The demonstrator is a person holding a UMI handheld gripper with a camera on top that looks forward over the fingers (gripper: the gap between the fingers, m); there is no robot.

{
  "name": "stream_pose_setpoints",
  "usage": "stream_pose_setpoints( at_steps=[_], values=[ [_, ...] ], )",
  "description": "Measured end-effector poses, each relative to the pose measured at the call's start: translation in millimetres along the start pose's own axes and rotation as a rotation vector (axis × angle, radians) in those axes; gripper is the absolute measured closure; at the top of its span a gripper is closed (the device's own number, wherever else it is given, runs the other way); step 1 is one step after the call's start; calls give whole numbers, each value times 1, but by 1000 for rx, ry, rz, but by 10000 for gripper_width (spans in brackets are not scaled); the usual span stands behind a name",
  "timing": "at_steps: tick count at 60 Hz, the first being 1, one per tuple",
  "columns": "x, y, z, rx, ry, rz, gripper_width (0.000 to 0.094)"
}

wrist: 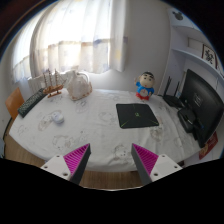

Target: Arrange mouse

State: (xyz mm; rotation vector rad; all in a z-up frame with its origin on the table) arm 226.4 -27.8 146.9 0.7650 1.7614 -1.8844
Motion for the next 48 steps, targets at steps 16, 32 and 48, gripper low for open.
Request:
stream_pose_setpoints(
  at_steps=[16, 32, 48],
  values=[
    [15, 2, 56, -5, -19, -9, 82],
    [11, 24, 181, -59, -127, 2, 82],
    [19, 43, 277, -90, -172, -58, 81]
  ],
)
Point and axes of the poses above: the point between the fingertips, and its own axes, seen from behind it with the camera up: z to the left, y down, x forward, the way the camera looks, the point moved 2 cm from there along -x, backward, against the way the camera looks, and after that the axes turned 10 degrees about x, right-handed, at the moved point
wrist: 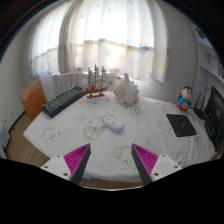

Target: Arrange mouse

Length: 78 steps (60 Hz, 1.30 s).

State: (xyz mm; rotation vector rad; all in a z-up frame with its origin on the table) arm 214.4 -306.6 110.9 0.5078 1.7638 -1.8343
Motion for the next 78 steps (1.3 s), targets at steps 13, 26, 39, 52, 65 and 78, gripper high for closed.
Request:
stream_pose_setpoints(
  at_steps=[13, 26, 39, 52, 65, 78],
  values=[
    [43, -4, 13, 22, 49, -85, 83],
    [102, -11, 8, 66, 54, -108, 84],
    [164, -14, -8, 91, 60, -75, 83],
    [213, -23, -18, 88, 36, -27, 81],
    [245, -47, -23, 87, 9, -15, 75],
    [261, -58, -24, 71, -19, -2, 146]
  ],
)
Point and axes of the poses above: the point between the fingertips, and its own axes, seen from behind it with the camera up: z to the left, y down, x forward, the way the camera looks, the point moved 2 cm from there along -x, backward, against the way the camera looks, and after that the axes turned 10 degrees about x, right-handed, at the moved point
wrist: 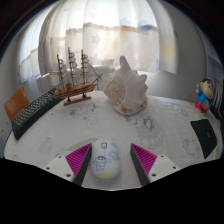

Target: Arrange mouse

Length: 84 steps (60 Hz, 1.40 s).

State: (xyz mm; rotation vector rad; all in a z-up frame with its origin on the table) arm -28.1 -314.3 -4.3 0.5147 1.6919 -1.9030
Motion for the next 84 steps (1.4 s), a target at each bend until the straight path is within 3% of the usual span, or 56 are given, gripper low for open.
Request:
stream_pose_setpoints(
  at_steps=[3, 5, 19, 26, 33, 43, 53, 61, 67, 77, 79, 82, 84],
  values=[
    [0, 0, 2, -12, -7, 1, 298],
    [0, 1, 4, -18, -13, 2, 458],
    [-10, -12, -2, 19, 8, 22, 594],
    [-41, -57, -19, 99, -29, 4, 598],
    [-80, -123, -73, 108, -33, -72, 599],
    [-99, -194, -217, 92, 86, -185, 600],
    [-64, -173, -372, 105, 259, -158, 600],
    [-32, -127, -440, 121, 283, -85, 599],
    [-15, -96, -459, 128, 272, -29, 569],
    [-7, -79, -463, 200, 237, -1, 421],
    [-9, -79, -459, 211, 224, 6, 307],
    [-17, -82, -454, 228, 222, 14, 61],
    [-26, -87, -450, 230, 227, 12, 107]
  ],
)
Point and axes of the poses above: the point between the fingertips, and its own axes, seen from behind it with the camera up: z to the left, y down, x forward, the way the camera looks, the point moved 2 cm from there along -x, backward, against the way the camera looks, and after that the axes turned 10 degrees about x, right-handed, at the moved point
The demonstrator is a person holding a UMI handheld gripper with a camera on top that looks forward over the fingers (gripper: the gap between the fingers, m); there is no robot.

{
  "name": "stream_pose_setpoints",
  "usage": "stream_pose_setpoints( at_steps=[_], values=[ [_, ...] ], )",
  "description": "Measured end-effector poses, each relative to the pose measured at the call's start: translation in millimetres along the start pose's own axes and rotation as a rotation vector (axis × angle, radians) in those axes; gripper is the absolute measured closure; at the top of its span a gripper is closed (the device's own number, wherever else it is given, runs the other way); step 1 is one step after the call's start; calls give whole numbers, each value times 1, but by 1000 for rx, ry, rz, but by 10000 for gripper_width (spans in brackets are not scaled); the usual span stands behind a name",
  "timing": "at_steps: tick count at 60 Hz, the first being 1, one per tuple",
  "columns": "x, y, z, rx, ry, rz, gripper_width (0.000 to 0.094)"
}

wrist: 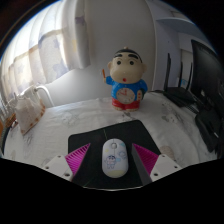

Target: Arrange mouse

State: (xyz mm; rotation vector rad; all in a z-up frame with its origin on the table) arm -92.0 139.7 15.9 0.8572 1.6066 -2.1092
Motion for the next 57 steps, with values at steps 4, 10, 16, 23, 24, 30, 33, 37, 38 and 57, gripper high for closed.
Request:
stream_pose_setpoints(
  at_steps=[4, 10, 16, 23, 24, 30, 33, 37, 38, 57],
  values=[
    [-28, -6, 9, -10, 14, -10, 91],
    [-85, 1, 40, -16, -4, -3, 87],
    [-147, 28, 74, -11, -25, 51, 89],
    [-206, 68, 110, -9, -52, 108, 88],
    [-213, 73, 115, -16, -55, 115, 87],
    [-241, 95, 134, -69, -63, 125, 85],
    [-248, 101, 143, -99, -68, 121, 87],
    [-252, 105, 151, -113, -71, 112, 90],
    [-253, 106, 154, -113, -74, 112, 91],
    [-245, 107, 164, -128, -56, 130, 86]
  ],
)
Point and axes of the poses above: the point between the fingertips, and its own axes, seen from behind it with the camera up: z to the left, y down, x forward, the way the camera looks, the point moved 2 cm from there along -x, backward, against the way the camera looks, and after that the axes turned 10 degrees about x, right-handed, at the moved point
